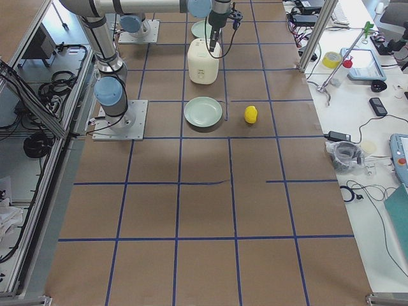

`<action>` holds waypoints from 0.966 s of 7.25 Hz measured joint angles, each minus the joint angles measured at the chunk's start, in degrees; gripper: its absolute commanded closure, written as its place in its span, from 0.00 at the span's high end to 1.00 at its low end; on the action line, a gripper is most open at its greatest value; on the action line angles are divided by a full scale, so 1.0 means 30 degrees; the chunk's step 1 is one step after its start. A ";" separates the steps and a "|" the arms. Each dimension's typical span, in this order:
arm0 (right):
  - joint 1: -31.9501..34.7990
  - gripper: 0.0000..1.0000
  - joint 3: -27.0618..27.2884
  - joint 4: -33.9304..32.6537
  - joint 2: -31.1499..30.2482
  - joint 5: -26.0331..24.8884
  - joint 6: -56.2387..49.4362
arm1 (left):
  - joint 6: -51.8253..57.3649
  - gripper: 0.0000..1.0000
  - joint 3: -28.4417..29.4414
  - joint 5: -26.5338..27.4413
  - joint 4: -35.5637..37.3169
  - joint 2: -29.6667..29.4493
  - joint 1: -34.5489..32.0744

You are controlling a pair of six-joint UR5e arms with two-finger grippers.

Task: Press rice cooker button
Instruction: 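Move the right gripper over the rice cooker's pale green button, then press down on the green button with the right gripper fingertips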

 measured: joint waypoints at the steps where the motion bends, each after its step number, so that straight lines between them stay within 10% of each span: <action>1: 0.0281 0.00 0.0545 -0.0669 0.0059 0.0407 0.0500 | 0.0005 1.00 0.0000 0.0000 0.0000 0.0000 0.0000; 7: 0.1589 0.00 0.3552 -0.4624 0.0373 0.1269 0.1730 | 0.0006 1.00 0.0000 0.0000 0.0000 0.0000 0.0000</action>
